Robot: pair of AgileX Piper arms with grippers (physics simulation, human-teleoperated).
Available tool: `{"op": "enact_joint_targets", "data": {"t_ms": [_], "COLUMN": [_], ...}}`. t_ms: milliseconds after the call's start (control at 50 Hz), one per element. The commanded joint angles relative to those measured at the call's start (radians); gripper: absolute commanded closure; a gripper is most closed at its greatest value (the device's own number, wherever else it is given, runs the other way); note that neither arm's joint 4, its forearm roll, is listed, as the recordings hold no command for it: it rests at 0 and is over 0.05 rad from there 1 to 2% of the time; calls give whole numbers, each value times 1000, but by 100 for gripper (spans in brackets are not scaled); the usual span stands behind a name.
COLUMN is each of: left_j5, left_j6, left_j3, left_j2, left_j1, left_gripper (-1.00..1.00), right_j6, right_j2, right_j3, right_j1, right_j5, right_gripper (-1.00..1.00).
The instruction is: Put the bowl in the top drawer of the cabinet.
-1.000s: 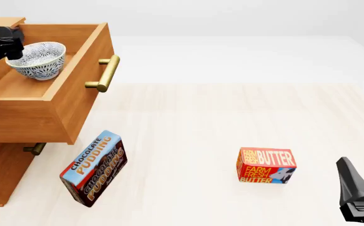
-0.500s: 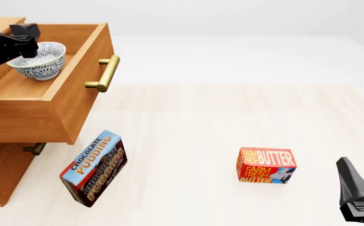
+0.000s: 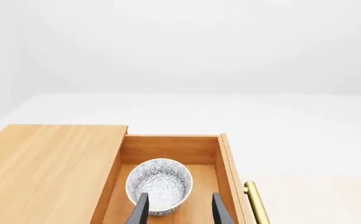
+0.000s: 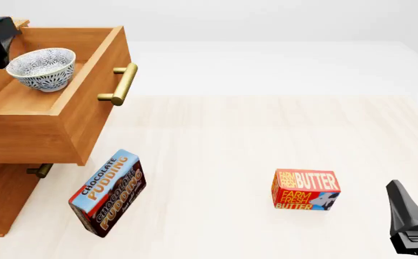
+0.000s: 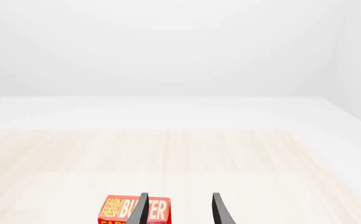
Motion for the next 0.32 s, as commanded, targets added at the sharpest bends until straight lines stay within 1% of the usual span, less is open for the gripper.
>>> {"op": "enact_joint_targets", "data": {"t_ms": [20,160,320], "left_j5": [128,132,103], "left_j6": [2,1,5], "left_j3": [-23,-31,-34], "left_j2": [-117,-113,-83], "left_j1": [-13,-17,-19], "left_gripper": [-100,-100,-100], "right_j6": [0,0,0], "right_j2": [0,0,0], "right_j3": [0,0,0], "right_j1": [0,0,0], "right_j5": [0,0,0], "right_gripper": [-100,-100,-100]}}
